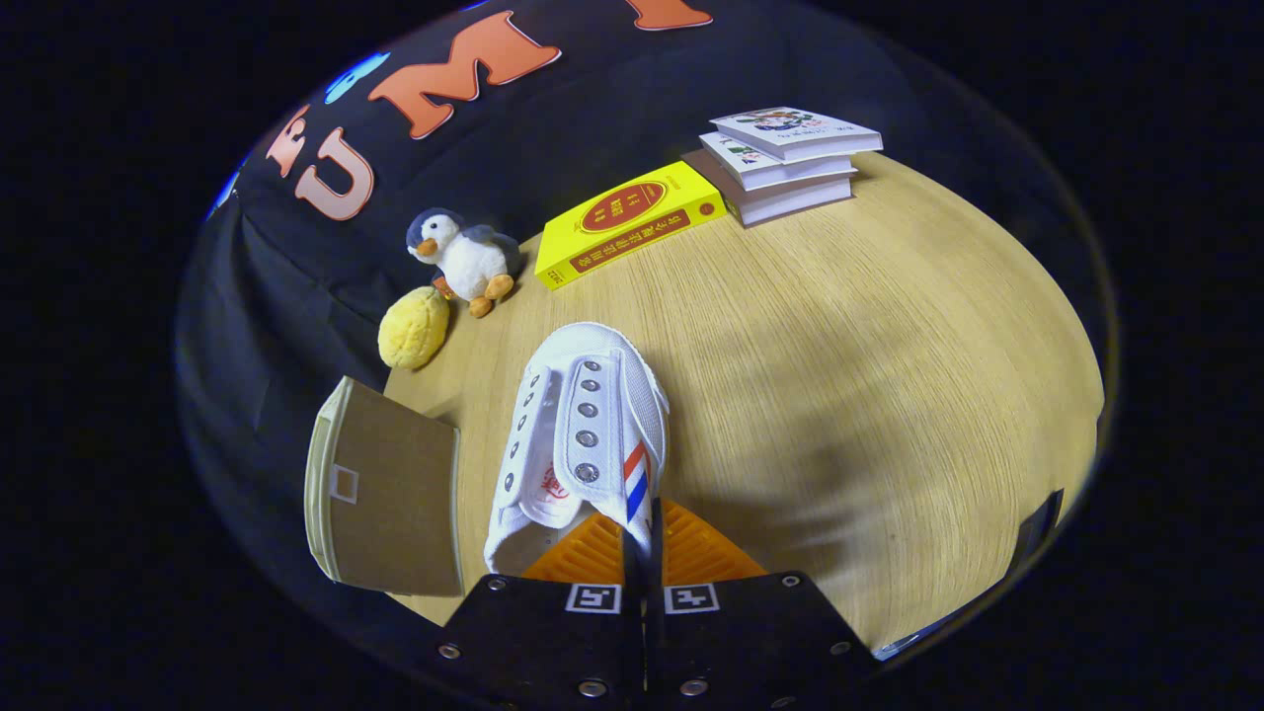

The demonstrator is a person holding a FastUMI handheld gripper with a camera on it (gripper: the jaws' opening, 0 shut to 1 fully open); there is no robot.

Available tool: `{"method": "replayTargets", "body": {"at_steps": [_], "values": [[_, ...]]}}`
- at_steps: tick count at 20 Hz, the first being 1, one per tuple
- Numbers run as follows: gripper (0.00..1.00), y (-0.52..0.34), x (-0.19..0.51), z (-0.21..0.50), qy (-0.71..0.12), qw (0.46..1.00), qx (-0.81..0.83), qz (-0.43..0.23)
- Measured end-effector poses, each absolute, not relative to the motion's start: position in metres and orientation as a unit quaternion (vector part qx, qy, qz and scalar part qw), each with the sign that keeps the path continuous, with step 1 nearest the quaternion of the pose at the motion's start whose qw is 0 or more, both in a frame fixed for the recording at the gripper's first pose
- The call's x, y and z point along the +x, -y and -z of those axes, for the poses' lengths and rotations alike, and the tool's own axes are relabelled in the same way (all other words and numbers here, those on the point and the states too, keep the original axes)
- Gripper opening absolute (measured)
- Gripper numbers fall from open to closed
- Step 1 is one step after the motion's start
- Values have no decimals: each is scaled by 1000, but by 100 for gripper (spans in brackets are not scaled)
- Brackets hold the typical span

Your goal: Open the storage box then place both shoes into the box .Put the left shoe in first, then the right shoe, with the right side of both shoes facing outward in a uniform manner.

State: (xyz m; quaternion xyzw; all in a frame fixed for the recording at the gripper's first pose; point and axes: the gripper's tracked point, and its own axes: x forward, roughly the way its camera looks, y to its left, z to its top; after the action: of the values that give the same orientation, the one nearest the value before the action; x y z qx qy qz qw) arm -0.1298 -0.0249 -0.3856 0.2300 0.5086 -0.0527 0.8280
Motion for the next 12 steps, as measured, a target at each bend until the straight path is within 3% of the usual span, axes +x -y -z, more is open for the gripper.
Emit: {"method": "replayTargets", "body": {"at_steps": [12], "values": [[2, -80, -79, 290, -468, 856, 220, -10]]}}
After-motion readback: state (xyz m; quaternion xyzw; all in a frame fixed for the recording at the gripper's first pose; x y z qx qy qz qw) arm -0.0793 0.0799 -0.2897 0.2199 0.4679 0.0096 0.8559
